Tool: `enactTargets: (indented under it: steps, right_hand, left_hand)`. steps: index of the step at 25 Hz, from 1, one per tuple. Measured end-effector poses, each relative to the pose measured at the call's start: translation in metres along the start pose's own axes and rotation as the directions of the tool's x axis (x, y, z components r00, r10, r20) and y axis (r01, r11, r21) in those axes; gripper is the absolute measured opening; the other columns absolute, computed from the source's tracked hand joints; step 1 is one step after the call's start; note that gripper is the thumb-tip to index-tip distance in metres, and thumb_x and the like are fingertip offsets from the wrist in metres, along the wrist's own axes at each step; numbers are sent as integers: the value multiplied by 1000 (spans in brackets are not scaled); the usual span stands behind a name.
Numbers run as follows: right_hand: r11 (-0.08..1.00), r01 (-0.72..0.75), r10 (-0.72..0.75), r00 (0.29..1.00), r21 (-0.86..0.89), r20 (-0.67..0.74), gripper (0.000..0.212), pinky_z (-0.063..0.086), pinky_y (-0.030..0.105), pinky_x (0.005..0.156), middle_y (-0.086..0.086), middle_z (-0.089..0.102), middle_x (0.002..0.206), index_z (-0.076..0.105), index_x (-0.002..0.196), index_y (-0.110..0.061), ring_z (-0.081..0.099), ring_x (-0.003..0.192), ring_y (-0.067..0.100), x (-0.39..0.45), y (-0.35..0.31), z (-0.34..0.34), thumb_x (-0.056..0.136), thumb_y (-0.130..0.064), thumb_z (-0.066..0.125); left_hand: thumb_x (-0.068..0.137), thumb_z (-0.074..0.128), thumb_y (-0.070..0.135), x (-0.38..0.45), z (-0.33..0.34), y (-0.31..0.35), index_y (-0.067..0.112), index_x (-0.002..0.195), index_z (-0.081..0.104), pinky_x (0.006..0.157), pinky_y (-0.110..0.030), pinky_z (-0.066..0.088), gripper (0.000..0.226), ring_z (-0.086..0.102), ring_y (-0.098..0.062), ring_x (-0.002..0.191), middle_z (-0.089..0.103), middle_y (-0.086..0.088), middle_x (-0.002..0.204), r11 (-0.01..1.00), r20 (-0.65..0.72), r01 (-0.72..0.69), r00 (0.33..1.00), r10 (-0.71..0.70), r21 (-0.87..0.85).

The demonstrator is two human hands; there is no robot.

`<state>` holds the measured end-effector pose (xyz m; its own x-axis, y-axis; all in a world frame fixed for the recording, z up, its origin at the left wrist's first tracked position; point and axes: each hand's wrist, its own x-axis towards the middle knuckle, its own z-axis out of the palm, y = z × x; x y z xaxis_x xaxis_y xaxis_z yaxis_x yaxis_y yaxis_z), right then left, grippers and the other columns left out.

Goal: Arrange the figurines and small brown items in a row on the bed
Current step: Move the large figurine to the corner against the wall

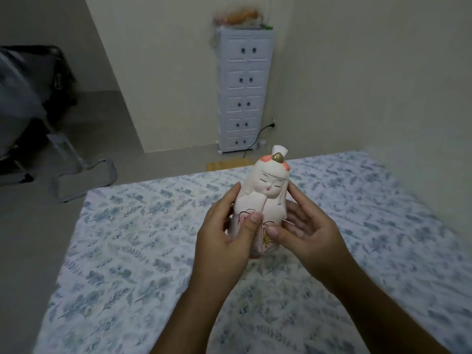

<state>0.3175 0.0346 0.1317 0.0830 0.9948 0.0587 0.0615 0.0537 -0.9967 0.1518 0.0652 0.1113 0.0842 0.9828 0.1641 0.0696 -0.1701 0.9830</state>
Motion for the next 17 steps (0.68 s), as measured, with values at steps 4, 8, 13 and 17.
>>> enactTargets:
  steps: [4,8,13,17]
  right_hand:
    - [999,-42,43,977,13,-209,85,58,28,90,-3,71,124,46,144,-27,69,112,13,17,20,-105,74,7,80]
    - [997,-77,79,935,22,-347,82,59,24,81,-21,75,107,53,129,-40,71,104,7,49,49,-223,71,12,80]
    - [993,-112,78,867,-40,-491,73,56,13,78,-32,70,102,57,118,-51,66,101,-10,114,104,-358,74,0,82]
    - [997,-83,66,811,-3,-581,71,60,34,86,-19,72,114,61,107,-61,68,109,3,170,158,-430,72,-4,85]
  left_hand:
    - [94,62,42,42,111,2,37,142,52,98,-35,56,49,60,-4,123,61,17,137,998,227,33,974,-22,-46]
    - [105,44,32,92,243,-4,35,136,57,90,-17,54,33,61,8,113,64,19,130,992,334,124,936,-107,-30]
    - [109,37,22,164,411,-28,33,129,58,78,-5,52,32,59,23,92,62,25,117,966,395,256,885,-248,33]
    - [108,36,18,218,501,-64,25,138,58,70,-3,51,37,60,14,95,64,11,124,942,413,331,851,-324,56]
